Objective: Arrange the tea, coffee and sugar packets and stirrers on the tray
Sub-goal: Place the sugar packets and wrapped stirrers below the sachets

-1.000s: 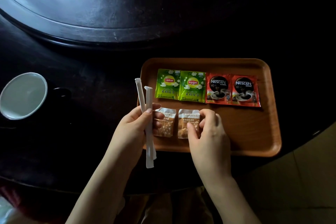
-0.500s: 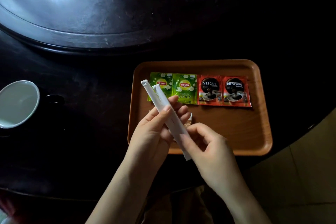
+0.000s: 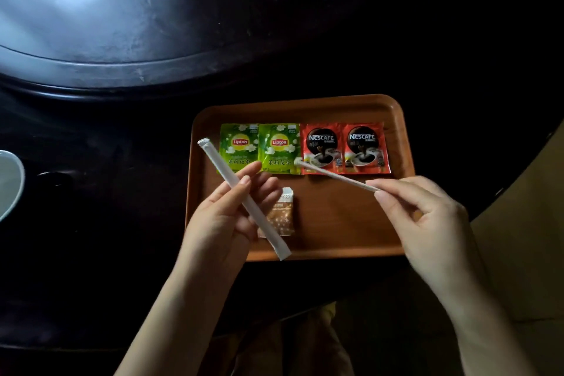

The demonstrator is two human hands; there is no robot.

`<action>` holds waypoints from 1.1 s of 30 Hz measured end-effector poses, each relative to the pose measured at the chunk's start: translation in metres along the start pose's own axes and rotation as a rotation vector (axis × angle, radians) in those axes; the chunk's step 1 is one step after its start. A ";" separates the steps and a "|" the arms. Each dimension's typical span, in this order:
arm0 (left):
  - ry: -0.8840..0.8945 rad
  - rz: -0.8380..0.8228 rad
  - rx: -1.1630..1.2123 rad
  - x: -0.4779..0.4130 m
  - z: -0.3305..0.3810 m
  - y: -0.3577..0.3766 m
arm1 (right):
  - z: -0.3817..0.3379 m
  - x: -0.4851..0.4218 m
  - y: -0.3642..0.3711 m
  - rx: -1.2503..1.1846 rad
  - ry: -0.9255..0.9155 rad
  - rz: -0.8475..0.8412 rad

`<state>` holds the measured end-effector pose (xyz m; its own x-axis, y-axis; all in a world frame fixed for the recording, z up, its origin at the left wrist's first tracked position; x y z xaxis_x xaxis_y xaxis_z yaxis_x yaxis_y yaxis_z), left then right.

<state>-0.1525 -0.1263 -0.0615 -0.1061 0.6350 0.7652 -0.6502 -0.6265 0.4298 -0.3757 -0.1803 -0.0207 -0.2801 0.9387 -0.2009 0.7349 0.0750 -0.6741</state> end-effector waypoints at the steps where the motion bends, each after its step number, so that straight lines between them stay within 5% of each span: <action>1: 0.009 0.005 0.004 0.000 0.003 -0.002 | 0.003 -0.002 -0.004 0.100 -0.059 -0.002; 8: 0.036 0.032 0.019 0.002 0.011 -0.004 | 0.013 -0.002 0.009 0.235 -0.281 -0.011; 29: 0.034 -0.028 0.060 0.002 -0.004 0.016 | 0.010 0.000 0.029 0.310 -0.221 -0.017; 33: 0.046 -0.073 0.102 -0.001 -0.011 0.030 | 0.000 0.004 0.026 0.131 -0.149 -0.028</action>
<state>-0.1803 -0.1407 -0.0545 -0.0968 0.6992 0.7084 -0.5779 -0.6189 0.5320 -0.3572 -0.1746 -0.0389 -0.3946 0.8761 -0.2770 0.6418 0.0471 -0.7654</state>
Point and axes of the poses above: each hand's wrist, its own x-axis away from the middle knuckle, its own y-axis out of the palm, z = x × y, the point moved 8 cm from there along -x, towards the middle knuckle, and after that the axes turned 12 degrees about -y, right-handed, at the moved point
